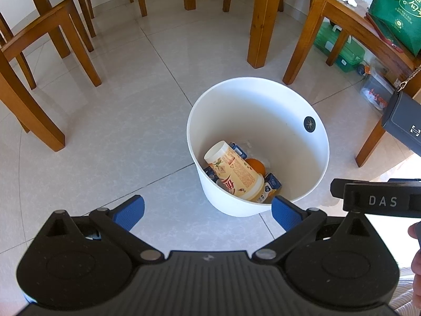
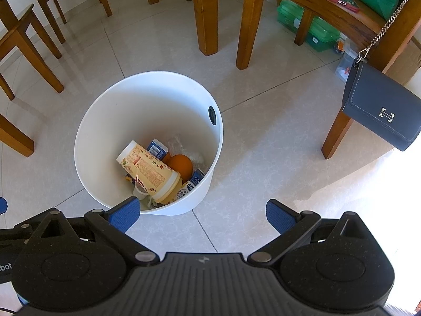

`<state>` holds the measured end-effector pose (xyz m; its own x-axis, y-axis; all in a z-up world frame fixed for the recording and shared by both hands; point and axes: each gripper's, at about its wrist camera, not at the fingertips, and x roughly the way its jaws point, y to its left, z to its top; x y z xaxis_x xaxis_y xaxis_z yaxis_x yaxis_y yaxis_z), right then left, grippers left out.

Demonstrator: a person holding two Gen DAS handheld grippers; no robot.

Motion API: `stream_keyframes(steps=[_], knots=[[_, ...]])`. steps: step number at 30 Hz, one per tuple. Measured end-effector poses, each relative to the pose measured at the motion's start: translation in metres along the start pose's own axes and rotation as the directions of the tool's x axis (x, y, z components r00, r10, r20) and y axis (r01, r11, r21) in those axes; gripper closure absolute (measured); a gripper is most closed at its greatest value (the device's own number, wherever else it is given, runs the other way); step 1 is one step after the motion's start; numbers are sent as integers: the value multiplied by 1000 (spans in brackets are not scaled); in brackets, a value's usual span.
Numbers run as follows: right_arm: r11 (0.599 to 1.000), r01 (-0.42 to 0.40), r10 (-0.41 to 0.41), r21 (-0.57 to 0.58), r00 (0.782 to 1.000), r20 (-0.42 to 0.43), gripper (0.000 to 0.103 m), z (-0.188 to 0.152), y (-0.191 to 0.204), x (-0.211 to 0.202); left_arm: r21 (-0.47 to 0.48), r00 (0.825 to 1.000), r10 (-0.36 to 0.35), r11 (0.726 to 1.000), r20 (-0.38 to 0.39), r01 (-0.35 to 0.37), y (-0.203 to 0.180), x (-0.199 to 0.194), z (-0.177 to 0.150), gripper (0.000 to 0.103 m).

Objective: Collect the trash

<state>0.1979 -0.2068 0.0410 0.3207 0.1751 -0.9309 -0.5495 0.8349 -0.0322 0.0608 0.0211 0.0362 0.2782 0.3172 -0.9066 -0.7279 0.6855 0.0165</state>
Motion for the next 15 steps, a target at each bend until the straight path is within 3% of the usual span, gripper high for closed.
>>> stream_keyframes(steps=[15], knots=[[1000,-9,9,1,1000,-7,0,-1,0,1,-4,1000,8,1000,-4,-8,-3,6,3,1]])
